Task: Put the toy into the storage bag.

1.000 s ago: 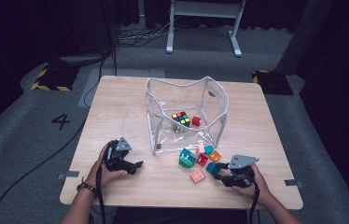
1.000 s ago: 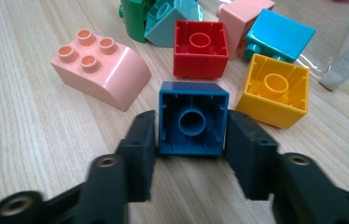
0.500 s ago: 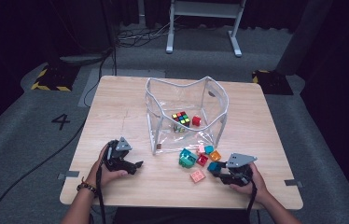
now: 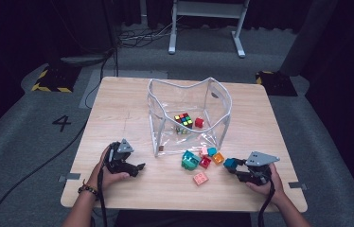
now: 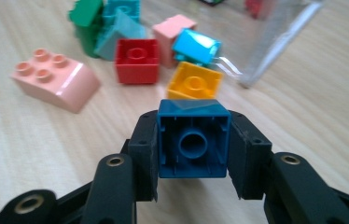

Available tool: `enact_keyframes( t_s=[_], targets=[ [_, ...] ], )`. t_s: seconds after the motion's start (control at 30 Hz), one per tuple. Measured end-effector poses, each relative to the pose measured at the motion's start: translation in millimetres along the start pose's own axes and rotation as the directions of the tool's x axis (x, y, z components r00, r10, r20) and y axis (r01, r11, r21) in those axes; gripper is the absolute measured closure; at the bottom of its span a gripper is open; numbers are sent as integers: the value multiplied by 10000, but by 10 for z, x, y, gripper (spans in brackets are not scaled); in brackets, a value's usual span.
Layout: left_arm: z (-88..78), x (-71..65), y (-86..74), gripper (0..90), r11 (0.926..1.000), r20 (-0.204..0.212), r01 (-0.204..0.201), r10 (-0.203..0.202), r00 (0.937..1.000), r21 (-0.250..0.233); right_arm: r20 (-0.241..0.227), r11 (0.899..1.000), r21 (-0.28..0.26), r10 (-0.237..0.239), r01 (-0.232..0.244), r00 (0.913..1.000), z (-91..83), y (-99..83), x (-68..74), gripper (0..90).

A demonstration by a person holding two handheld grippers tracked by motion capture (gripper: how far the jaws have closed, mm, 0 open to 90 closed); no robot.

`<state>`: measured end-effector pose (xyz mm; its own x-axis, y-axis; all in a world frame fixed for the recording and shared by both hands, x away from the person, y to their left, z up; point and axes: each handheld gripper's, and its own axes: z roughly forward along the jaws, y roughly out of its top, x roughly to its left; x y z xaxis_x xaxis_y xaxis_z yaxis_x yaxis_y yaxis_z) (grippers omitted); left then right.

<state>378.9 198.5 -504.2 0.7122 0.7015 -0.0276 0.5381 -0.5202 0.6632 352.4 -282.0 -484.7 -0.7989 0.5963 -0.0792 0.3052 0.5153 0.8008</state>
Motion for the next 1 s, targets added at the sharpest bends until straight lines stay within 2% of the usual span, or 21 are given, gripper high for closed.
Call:
enact_keyframes(
  t_s=[0.1,0.3,0.37,0.5,0.67,0.73,0.83,1.0],
  targets=[
    [0,-6,-1,69,10000,21,60,-60,10000,18,240,9999,-85,94,-92,9997,-37,-7,-77,591],
    [1,-6,-1,69,10000,20,72,-72,10000,16,398,9988,-351,352,-338,9986,-120,37,-230,590],
    [0,-6,-1,69,10000,22,69,-69,10000,17,492,9968,-700,409,-374,9980,-170,108,-318,591],
    [1,-6,-1,69,10000,26,74,-74,10000,16,621,9943,-1018,375,-310,9974,-241,243,-429,591],
    [1,-6,-1,69,10000,29,75,-75,10000,15,900,9850,-1567,877,-728,9921,-313,457,-623,591],
    [1,-6,-1,69,10000,27,71,-71,10000,19,1110,9852,-1565,879,-699,9899,-308,543,-691,591],
    [1,-6,-1,69,10000,26,71,-71,10000,15,1011,9867,-1443,895,-744,9908,-284,668,-768,591],
    [1,-6,-1,69,10000,25,73,-73,10000,16,1121,9863,-1621,477,-291,9925,-319,907,-819,591]
  ],
)
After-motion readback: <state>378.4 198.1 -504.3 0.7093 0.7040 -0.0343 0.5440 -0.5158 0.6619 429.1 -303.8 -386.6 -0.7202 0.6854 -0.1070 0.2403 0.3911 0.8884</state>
